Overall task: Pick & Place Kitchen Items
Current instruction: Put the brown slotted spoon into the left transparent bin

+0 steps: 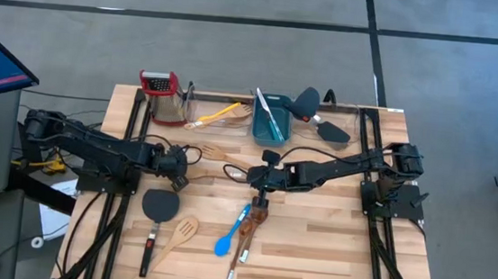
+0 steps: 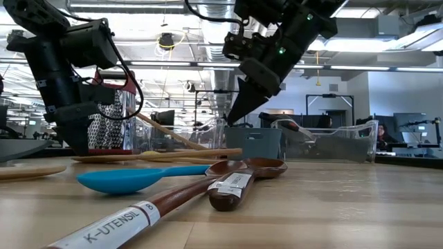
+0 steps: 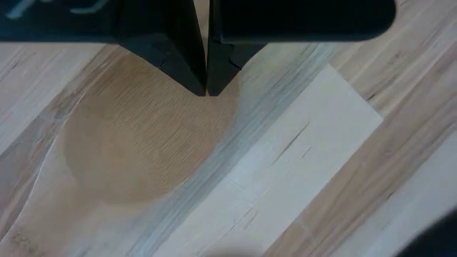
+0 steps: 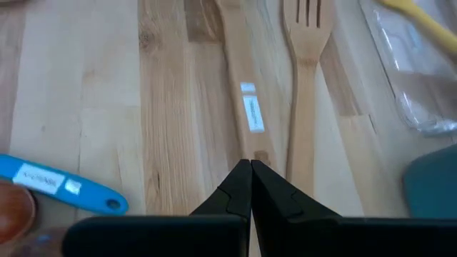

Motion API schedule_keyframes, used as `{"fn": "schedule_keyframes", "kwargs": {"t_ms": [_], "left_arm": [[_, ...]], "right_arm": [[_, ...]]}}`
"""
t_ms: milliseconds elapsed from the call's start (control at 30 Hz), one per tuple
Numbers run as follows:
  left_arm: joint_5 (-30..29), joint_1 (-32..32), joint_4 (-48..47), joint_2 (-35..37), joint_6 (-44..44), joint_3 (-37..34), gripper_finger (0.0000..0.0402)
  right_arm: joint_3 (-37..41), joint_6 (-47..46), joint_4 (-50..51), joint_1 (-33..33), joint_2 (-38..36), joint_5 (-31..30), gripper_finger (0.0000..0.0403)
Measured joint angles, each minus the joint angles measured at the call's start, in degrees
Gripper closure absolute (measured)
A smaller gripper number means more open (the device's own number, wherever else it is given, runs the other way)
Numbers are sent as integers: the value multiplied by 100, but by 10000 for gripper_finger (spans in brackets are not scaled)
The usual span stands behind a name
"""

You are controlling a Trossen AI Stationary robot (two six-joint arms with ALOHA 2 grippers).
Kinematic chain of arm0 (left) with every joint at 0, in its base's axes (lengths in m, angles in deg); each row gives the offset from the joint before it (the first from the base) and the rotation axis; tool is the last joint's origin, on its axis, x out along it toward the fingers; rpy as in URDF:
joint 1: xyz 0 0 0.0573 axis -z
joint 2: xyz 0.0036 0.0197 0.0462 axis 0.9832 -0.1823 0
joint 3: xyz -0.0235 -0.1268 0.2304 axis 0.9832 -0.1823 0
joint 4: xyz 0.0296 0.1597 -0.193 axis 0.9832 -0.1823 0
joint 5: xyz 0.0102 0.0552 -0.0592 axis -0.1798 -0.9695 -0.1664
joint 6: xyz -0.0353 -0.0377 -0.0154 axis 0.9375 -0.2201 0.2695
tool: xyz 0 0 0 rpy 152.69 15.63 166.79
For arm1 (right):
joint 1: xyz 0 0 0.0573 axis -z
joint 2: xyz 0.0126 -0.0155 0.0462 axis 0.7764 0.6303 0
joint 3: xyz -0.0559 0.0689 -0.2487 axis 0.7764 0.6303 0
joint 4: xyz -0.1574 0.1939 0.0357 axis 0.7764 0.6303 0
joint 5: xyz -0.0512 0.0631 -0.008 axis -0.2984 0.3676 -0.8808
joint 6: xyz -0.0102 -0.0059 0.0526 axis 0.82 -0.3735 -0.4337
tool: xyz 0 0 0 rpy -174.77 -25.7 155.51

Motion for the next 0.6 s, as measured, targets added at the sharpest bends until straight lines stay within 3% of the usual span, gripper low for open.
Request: {"fn": "schedule_keyframes", "kwargs": {"t_ms": [200,400,600], "left_arm": [[-71,0,2,0,0,0,400],[-141,0,27,0,0,0,400],[-229,7,376,17,22,-305,400]], "right_arm": [[0,462,-244,13,0,253,386],[4,602,-478,83,54,798,320],[5,608,-588,275,154,896,256]]}}
